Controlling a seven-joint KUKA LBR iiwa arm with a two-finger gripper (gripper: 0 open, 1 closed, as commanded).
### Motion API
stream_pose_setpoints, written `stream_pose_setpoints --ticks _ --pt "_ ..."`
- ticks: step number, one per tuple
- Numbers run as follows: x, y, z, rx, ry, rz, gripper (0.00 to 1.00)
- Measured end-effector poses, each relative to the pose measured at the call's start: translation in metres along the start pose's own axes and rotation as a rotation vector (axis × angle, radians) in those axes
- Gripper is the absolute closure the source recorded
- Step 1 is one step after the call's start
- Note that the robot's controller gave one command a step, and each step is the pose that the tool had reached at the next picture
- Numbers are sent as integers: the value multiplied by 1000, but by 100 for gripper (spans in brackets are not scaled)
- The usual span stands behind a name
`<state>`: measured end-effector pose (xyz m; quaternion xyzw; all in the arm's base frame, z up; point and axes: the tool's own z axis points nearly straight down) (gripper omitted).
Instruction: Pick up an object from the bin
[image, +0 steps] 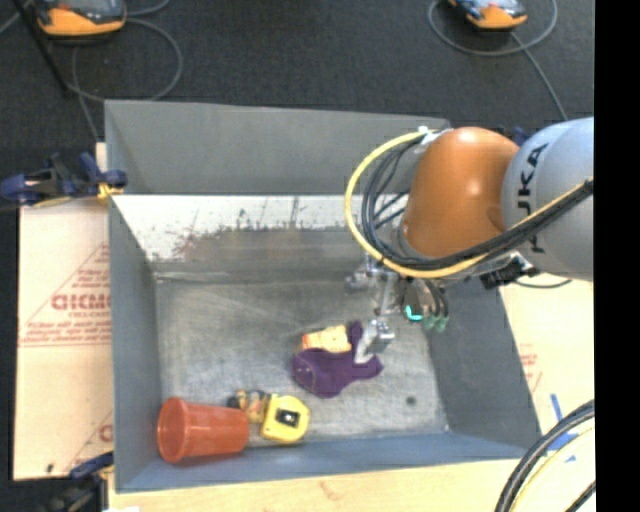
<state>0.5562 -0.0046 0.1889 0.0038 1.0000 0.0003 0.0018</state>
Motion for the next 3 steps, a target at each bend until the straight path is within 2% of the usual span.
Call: stream_pose_setpoints --ticks 1,2,3 --pt "-10 -4 38 -1 -10 11 0" --pt "-7 -4 101 1 -4 -15 0" --pt "-7 -5 103 1 -4 -23 100"
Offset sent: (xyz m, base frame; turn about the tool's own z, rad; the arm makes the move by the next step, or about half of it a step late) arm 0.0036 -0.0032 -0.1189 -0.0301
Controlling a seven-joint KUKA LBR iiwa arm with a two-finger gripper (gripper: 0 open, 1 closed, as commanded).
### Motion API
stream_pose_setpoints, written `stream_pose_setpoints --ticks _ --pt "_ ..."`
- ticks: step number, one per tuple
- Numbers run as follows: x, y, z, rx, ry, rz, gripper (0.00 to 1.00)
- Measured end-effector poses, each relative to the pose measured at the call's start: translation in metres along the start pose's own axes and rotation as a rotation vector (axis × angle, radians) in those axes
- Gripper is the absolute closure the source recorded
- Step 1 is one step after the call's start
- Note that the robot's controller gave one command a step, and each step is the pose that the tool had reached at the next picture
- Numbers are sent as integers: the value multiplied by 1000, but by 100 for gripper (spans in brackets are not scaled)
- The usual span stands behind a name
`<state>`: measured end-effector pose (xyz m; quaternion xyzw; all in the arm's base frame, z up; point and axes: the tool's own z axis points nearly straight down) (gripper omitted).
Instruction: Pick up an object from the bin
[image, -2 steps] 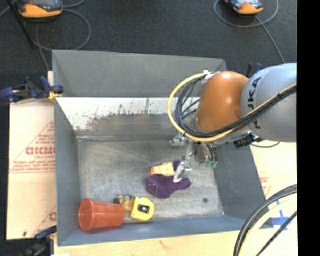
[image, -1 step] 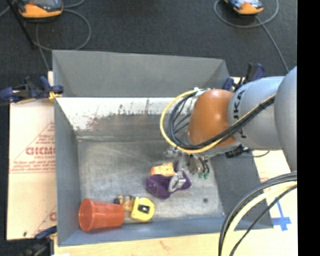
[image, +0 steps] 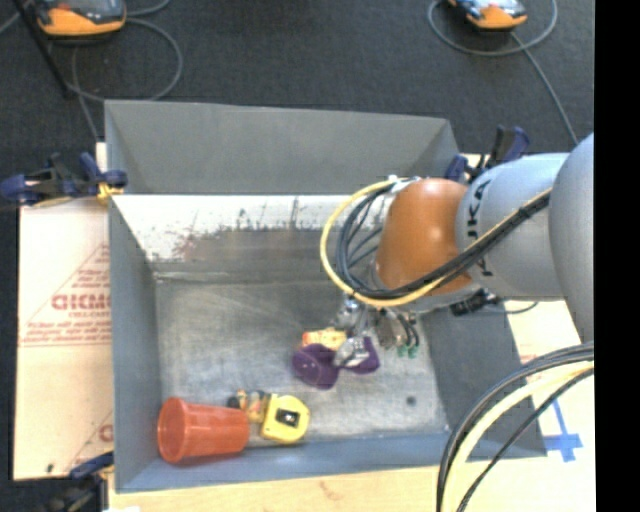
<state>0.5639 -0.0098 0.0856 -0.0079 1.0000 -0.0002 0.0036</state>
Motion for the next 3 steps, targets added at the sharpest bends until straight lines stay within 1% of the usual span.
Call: stream_pose_setpoints --ticks 1,2,3 --pt "0 0 0 0 0 0 100" --pt "-14 -3 -102 0 4 116 100" --pt "-14 -3 -102 0 4 116 100"
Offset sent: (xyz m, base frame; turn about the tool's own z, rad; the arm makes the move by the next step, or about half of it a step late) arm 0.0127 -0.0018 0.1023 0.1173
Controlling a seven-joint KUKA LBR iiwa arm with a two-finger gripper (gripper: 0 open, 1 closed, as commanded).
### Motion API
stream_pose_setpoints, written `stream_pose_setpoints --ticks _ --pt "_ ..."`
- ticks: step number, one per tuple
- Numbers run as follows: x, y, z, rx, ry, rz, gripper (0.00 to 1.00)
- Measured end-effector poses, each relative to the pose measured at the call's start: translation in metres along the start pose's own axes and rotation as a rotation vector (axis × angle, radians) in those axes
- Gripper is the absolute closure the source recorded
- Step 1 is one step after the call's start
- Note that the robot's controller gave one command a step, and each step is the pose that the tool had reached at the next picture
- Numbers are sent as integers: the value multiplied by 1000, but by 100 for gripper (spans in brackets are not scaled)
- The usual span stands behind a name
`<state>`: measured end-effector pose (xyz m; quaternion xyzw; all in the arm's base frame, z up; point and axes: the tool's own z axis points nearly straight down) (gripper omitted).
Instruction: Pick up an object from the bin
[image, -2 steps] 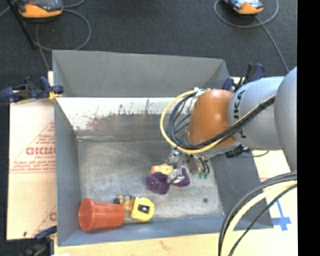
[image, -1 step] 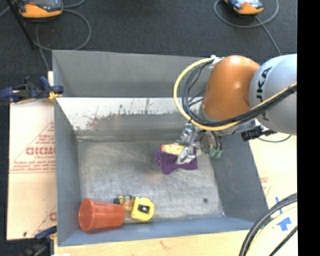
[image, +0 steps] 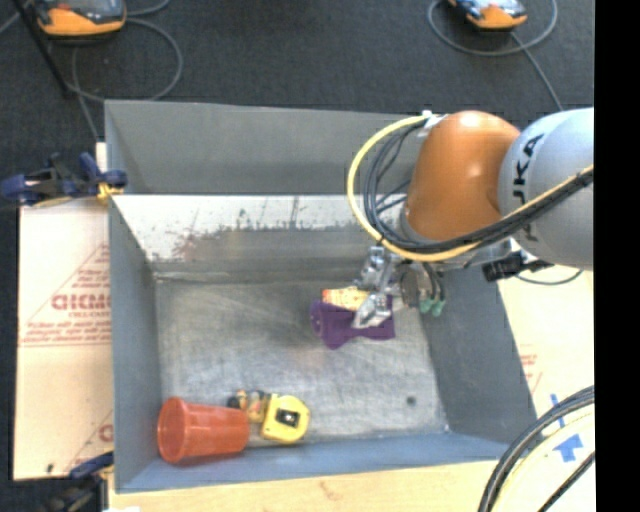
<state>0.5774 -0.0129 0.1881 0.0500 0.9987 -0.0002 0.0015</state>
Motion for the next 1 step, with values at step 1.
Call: stream_pose_setpoints --ticks 1 --pt "-1 7 -28 -1 2 0 100"
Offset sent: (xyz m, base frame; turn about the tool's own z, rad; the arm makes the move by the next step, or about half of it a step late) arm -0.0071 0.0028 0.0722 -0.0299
